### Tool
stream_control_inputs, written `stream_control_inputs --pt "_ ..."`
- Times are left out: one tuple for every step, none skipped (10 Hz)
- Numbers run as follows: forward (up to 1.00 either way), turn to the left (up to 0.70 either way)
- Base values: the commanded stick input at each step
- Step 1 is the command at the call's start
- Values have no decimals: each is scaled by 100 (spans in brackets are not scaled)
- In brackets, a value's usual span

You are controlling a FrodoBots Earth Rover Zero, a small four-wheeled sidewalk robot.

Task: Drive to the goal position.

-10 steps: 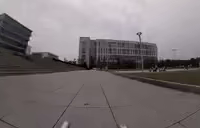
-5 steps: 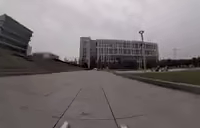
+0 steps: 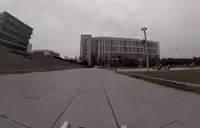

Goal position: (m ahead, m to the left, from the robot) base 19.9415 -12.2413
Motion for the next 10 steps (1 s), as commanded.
stream_control_inputs --pt "70 0" --pt "70 0" --pt "70 0" --pt "70 0" --pt "70 0" --pt "70 0" --pt "70 0" --pt "70 0" --pt "70 0" --pt "70 0"
